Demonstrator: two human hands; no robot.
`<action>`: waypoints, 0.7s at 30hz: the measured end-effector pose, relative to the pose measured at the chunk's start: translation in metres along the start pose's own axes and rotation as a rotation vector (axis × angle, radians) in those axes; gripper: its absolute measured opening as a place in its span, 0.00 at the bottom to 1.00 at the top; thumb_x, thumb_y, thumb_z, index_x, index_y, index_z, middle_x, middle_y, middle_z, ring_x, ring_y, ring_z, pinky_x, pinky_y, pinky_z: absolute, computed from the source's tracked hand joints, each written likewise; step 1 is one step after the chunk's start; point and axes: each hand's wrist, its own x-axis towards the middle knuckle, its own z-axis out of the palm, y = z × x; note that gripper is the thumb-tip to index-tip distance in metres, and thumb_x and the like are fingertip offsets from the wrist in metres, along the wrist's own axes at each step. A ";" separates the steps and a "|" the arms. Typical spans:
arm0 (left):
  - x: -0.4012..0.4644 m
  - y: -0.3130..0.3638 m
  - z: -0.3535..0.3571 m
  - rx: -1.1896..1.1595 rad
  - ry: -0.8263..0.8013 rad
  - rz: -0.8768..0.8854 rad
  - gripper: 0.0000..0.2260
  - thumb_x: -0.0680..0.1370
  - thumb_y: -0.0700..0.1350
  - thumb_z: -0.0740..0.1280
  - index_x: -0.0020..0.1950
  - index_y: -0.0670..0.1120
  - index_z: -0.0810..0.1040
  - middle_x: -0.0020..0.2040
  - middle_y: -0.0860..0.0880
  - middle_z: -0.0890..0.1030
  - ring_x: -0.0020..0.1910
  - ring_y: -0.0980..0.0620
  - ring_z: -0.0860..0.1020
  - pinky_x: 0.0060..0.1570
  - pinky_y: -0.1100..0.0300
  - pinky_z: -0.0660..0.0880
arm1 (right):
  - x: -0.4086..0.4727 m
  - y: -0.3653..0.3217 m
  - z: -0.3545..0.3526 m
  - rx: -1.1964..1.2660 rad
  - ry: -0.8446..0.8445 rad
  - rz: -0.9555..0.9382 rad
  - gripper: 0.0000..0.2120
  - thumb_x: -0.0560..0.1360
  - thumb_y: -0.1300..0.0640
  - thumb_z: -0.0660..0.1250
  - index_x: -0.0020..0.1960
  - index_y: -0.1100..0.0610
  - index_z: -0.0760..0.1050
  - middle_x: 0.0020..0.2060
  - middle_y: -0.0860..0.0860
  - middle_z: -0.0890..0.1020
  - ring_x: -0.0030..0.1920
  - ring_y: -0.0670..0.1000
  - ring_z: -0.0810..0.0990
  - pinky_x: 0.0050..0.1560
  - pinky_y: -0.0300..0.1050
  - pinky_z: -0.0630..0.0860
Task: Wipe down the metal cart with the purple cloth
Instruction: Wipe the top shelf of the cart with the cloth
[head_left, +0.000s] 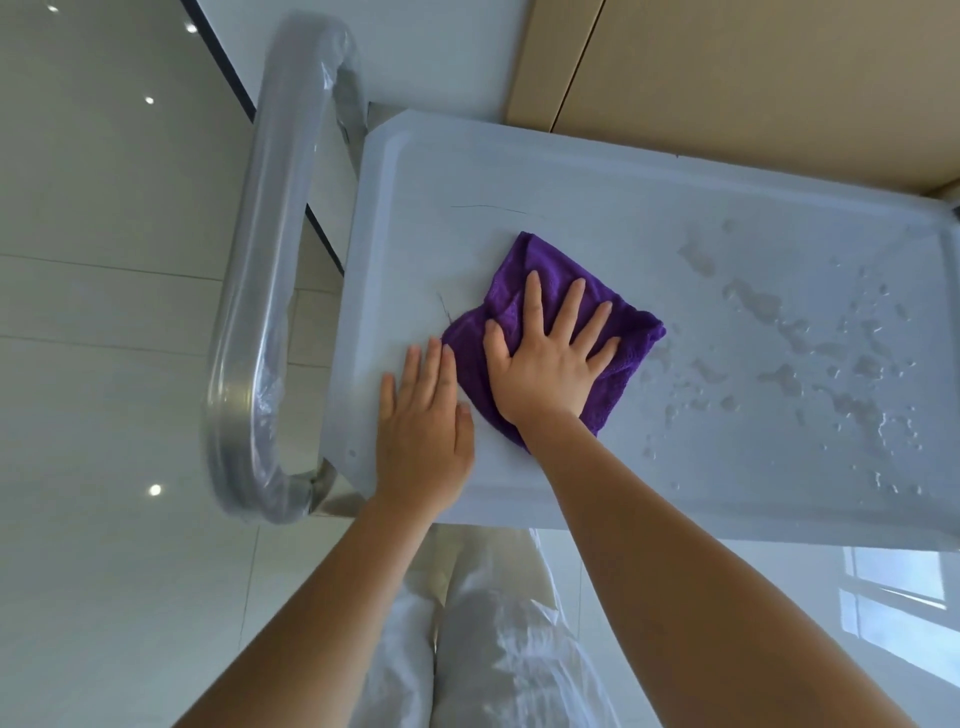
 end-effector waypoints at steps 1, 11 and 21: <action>-0.002 -0.001 0.001 0.014 -0.009 -0.006 0.27 0.77 0.50 0.43 0.75 0.41 0.56 0.76 0.44 0.58 0.75 0.45 0.54 0.70 0.51 0.44 | 0.000 0.000 0.000 -0.001 0.002 -0.003 0.32 0.77 0.36 0.46 0.76 0.44 0.41 0.77 0.55 0.42 0.74 0.63 0.38 0.70 0.65 0.38; 0.000 0.003 -0.002 -0.013 -0.007 -0.005 0.34 0.75 0.61 0.37 0.76 0.43 0.51 0.77 0.46 0.51 0.75 0.53 0.43 0.71 0.55 0.36 | -0.029 0.013 0.008 -0.026 -0.023 -0.021 0.31 0.78 0.36 0.45 0.76 0.43 0.39 0.76 0.54 0.40 0.74 0.63 0.36 0.71 0.63 0.38; 0.000 0.003 -0.002 0.042 -0.065 -0.012 0.37 0.73 0.65 0.36 0.77 0.47 0.48 0.78 0.47 0.45 0.76 0.51 0.41 0.70 0.55 0.33 | -0.067 0.031 0.016 -0.092 -0.063 -0.146 0.36 0.69 0.33 0.30 0.75 0.42 0.36 0.76 0.55 0.40 0.74 0.64 0.37 0.70 0.63 0.37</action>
